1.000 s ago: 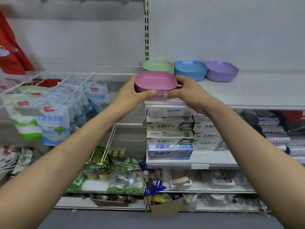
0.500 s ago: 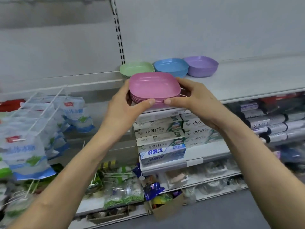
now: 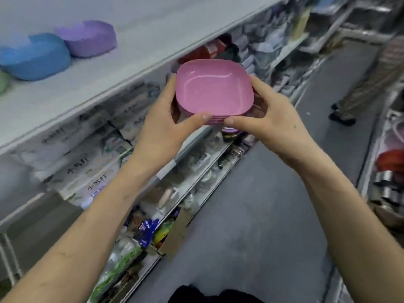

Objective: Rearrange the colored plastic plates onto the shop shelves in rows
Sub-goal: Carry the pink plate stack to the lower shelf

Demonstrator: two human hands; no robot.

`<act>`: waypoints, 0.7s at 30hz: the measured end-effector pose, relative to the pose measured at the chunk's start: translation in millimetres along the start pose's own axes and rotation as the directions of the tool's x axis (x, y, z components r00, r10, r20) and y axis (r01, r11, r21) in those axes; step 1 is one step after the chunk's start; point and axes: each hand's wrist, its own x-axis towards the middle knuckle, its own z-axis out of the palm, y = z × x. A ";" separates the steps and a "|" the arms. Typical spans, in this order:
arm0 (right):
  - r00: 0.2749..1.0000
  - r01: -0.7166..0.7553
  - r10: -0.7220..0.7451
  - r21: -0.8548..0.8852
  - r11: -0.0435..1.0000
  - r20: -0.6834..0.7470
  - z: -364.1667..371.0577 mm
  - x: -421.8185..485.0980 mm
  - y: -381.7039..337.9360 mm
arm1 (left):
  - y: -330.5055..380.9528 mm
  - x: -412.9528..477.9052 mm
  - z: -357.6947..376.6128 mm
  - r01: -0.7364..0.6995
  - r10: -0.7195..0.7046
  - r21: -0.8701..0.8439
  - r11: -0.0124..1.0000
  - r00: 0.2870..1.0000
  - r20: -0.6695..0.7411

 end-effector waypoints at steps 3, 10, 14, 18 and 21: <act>0.993 -0.048 0.044 -0.032 0.998 -0.112 -48.0 -55.4 20.7 | 1.9 -4.2 67.3 -0.010 0.015 -0.044 0.999 0.993 0.120; 0.903 -0.264 0.218 -0.076 0.962 -0.369 -136.2 -201.9 70.4 | 4.8 -43.4 222.9 0.035 0.027 -0.149 0.988 0.919 0.393; 0.797 -0.392 0.328 -0.022 0.920 -0.507 -168.5 -284.7 92.0 | 8.8 -73.3 300.6 0.098 0.010 -0.172 0.980 0.844 0.536; 0.682 -0.466 0.384 0.035 0.884 -0.622 -183.2 -352.9 102.0 | 15.0 -98.9 360.6 0.121 0.026 -0.173 0.978 0.743 0.669; 0.548 -0.505 0.417 0.111 0.856 -0.725 -186.5 -396.1 102.5 | 19.4 -110.4 404.6 0.120 0.065 -0.174 0.977 0.613 0.787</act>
